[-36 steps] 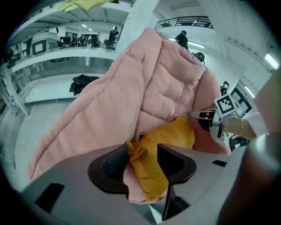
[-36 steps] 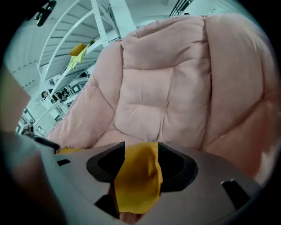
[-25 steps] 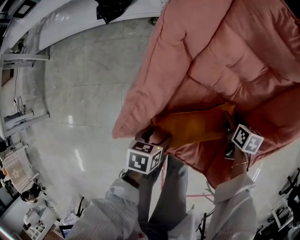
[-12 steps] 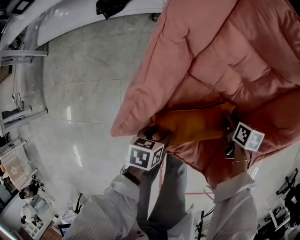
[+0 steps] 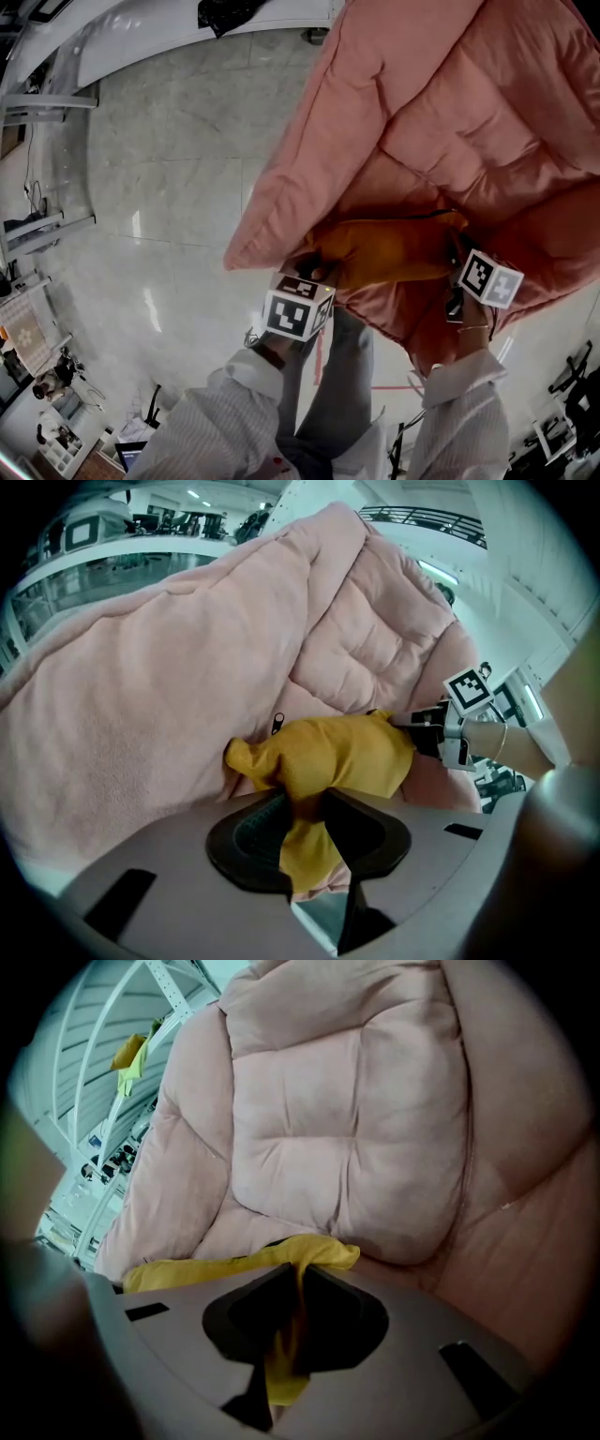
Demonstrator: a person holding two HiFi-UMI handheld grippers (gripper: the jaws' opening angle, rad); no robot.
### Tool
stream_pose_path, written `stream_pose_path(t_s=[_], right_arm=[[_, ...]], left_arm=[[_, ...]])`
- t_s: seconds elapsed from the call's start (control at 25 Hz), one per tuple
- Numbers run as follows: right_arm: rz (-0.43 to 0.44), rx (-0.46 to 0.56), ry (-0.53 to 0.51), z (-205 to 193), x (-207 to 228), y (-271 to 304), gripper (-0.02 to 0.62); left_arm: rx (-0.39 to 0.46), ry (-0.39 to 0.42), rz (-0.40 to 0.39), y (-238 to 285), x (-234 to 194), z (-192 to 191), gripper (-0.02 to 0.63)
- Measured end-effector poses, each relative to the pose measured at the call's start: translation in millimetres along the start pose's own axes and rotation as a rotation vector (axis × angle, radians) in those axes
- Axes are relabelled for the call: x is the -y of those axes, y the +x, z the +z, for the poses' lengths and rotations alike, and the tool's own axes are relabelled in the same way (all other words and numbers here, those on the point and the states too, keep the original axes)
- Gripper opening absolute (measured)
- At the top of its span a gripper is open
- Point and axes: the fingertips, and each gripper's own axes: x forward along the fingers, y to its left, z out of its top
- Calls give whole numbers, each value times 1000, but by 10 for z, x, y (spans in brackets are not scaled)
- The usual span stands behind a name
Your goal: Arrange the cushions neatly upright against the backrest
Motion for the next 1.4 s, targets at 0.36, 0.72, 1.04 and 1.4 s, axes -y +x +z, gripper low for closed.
stream_pose_path(t_s=[0.36, 0.72, 1.04, 1.4], right_arm=[[-29, 102, 5, 112, -114, -394, 43], [-98, 274, 113, 375, 10, -1008, 40], [-159, 402, 272, 438, 176, -1314, 40], [-191, 461, 458, 240, 471, -1338, 40]], left_arm=[[30, 112, 17, -261, 65, 282, 110], [84, 321, -7, -475, 349, 1012, 110], [62, 520, -39, -483, 598, 1655, 110], [12, 693, -62, -138, 879, 2106, 114]])
